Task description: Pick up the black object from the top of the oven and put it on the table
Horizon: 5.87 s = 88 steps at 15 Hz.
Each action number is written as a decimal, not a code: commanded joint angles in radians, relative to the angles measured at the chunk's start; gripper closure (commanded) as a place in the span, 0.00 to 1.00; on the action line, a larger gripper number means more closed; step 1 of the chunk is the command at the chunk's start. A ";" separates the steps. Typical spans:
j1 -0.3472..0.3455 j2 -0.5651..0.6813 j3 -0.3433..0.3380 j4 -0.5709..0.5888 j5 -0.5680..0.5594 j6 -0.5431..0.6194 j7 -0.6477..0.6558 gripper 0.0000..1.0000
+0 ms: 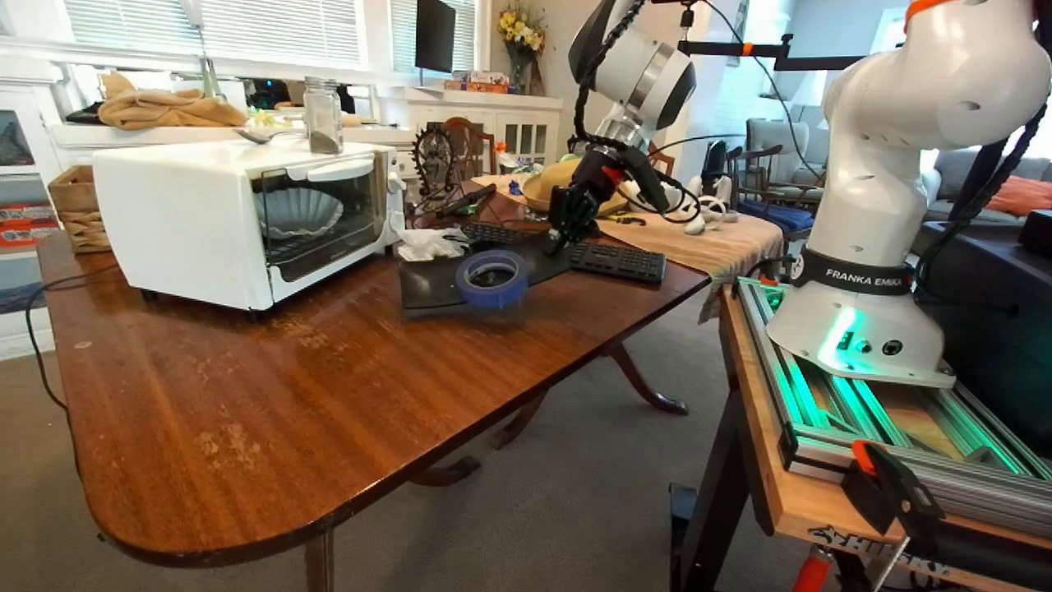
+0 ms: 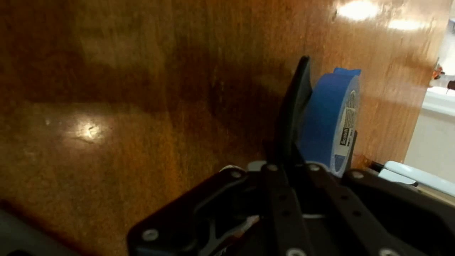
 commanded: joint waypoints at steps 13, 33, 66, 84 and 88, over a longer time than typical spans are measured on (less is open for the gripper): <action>-0.305 -0.046 0.111 0.011 -0.323 -0.273 -0.176 0.98; -0.270 0.326 0.251 0.411 -0.342 -0.329 0.062 0.98; -0.330 0.474 0.313 0.711 -0.587 -0.427 0.005 0.98; -0.393 0.762 0.361 1.253 -0.822 -0.869 0.042 0.98; -0.378 0.812 0.394 1.319 -0.857 -0.914 0.100 0.98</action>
